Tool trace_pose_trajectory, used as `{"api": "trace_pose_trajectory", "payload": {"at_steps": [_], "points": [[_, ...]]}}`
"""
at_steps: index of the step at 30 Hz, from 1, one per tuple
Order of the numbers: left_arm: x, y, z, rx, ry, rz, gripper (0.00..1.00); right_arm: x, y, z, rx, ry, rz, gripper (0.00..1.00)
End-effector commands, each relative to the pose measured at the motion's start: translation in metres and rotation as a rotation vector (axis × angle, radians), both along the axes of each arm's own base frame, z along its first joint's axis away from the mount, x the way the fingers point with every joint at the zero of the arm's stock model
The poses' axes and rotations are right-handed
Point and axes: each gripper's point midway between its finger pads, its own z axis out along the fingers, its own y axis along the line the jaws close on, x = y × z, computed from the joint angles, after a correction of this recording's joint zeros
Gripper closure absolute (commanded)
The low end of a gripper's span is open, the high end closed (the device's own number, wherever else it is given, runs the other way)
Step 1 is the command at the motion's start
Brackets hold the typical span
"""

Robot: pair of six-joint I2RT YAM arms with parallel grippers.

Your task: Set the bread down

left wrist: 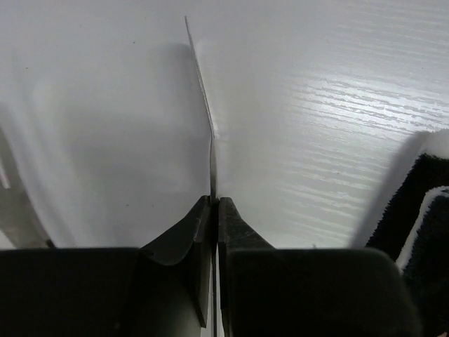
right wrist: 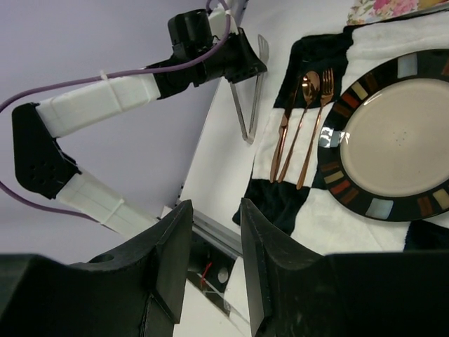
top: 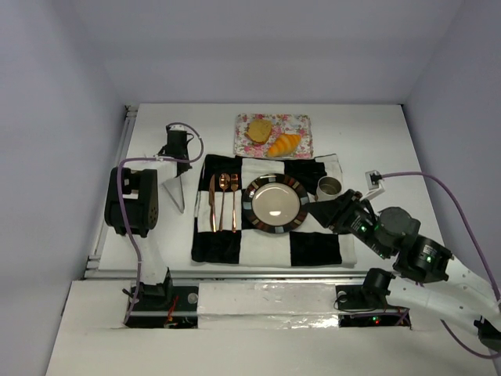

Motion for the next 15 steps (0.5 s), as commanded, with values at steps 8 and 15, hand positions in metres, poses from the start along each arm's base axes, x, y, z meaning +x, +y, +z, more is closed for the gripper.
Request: {"api": "trace_pose_trajectory", "payload": {"at_steps": [8,15], "points": [[0.013,0.013,0.123,-0.037,-0.284,0.106,1.00,0.002,0.043,0.021,0.017,-0.032,0.124,0.28],[-0.041,-0.070,0.278,-0.481,-0.619,-0.196,1.00,0.008,0.106,0.028,0.016,-0.059,0.285,0.24]]}}
